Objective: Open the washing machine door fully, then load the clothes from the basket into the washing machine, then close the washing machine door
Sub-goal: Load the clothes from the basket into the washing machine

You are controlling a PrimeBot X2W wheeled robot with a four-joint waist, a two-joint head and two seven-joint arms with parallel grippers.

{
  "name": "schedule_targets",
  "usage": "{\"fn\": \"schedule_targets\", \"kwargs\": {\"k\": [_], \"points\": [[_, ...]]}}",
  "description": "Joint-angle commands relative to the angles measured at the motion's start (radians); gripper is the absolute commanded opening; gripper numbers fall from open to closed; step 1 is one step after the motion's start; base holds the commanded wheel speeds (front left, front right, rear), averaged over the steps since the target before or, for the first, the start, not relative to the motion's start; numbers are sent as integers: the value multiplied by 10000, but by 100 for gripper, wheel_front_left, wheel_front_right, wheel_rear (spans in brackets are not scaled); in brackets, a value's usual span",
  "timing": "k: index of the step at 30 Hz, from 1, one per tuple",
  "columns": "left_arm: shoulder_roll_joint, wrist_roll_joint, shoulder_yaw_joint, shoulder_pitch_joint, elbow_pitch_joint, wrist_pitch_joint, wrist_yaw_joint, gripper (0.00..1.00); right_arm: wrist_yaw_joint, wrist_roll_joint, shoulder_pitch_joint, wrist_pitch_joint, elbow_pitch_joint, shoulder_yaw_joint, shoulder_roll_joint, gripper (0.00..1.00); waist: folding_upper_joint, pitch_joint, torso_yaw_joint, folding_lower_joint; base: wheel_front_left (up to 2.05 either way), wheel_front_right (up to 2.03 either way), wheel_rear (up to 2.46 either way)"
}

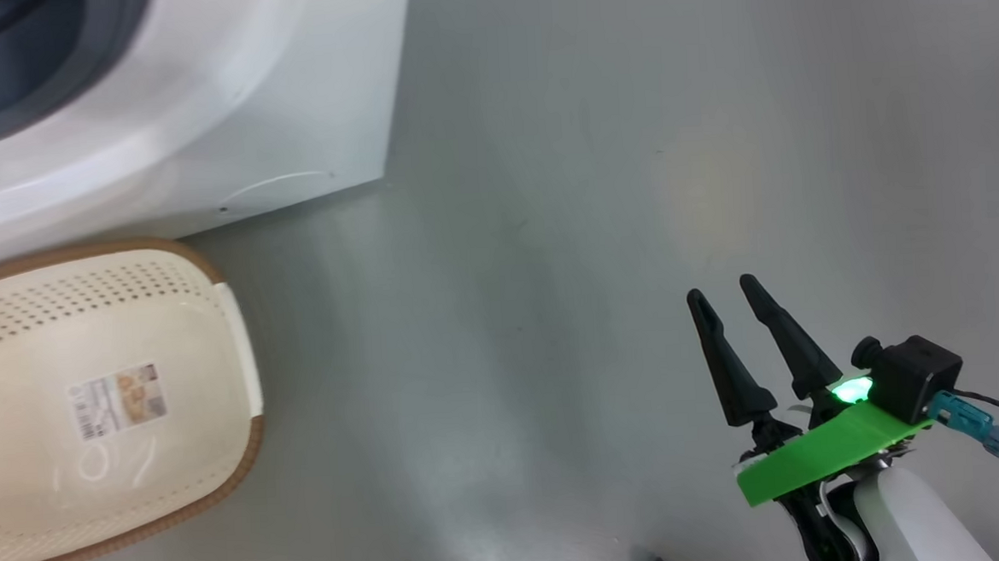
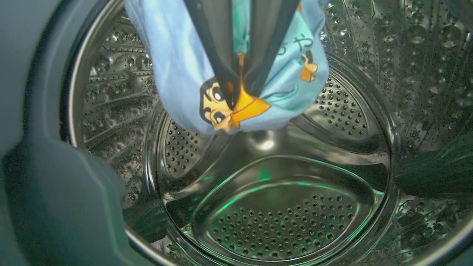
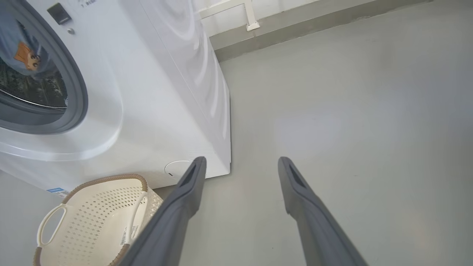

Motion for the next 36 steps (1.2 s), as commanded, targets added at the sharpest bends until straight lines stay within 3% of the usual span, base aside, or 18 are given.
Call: {"fn": "schedule_targets", "kwargs": {"k": [1, 2, 8, 15, 36], "points": [[529, 139, 252, -102, -205, -47, 166, 49, 16, 90, -35, -48, -177, 288, -18, 100, -1, 257, -373, 0, 0, 0, 0], [573, 201, 279, -113, -38, -47, 193, 100, 16, 97, -54, -48, -176, 323, -5, 100, -1, 272, -416, 0, 0, 0, 0], [712, 375, 417, -142, 478, -47, 271, 100, 16, 131, -7, -48, -163, 327, 5, 100, -1, 296, -491, 0, 0, 0, 0], [445, 454, 474, 154, 665, -47, 241, 100, 16, 124, 16, -48, -126, 308, 12, 100, -1, 250, -292, 0, 0, 0, 0], [-1546, 436, 884, 4048, -612, -47, 1, 100, 16, 82, 686, -48, 97, 63, -657, 100, -1, -1460, 1091, 0, 0, 0, 0]]}}
